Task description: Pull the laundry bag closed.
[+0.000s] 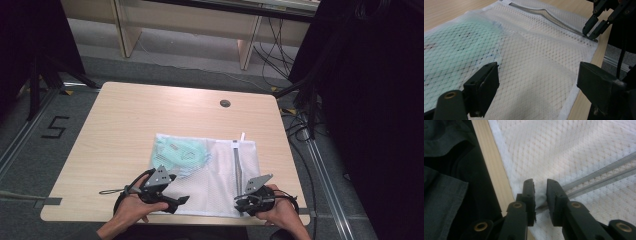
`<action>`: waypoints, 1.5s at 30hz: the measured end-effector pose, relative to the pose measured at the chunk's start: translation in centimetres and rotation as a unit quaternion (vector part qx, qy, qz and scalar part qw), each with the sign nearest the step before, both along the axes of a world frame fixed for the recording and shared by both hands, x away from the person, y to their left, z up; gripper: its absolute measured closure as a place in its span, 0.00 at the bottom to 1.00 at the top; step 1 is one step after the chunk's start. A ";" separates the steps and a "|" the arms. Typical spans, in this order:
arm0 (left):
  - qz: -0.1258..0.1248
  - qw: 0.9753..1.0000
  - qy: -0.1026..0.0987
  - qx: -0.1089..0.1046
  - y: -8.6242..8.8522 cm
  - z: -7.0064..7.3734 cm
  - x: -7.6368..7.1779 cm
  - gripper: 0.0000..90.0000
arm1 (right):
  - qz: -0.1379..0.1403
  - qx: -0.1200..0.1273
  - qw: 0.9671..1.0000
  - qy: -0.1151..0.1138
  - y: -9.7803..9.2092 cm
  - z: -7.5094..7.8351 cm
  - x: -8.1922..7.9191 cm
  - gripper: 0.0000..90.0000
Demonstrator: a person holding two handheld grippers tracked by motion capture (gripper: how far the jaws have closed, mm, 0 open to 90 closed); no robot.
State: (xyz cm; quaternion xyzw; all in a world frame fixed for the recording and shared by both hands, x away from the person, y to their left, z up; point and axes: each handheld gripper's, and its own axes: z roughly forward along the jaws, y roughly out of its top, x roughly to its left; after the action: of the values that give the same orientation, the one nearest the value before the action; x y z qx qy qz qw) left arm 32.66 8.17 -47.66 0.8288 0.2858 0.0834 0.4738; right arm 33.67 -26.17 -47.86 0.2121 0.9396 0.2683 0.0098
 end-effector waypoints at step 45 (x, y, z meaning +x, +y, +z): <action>-0.003 1.000 0.003 -0.005 0.1 0.1 -0.1 0.19 | 0.055 -0.016 0.997 0.055 -0.8 0.5 -0.5 0.95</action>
State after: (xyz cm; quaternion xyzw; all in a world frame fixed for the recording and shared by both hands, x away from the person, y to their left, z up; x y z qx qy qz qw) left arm 32.59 8.23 -47.52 0.8274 0.2851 0.0785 0.4774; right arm 33.15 -27.00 -47.35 0.1746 0.9532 0.2411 -0.0531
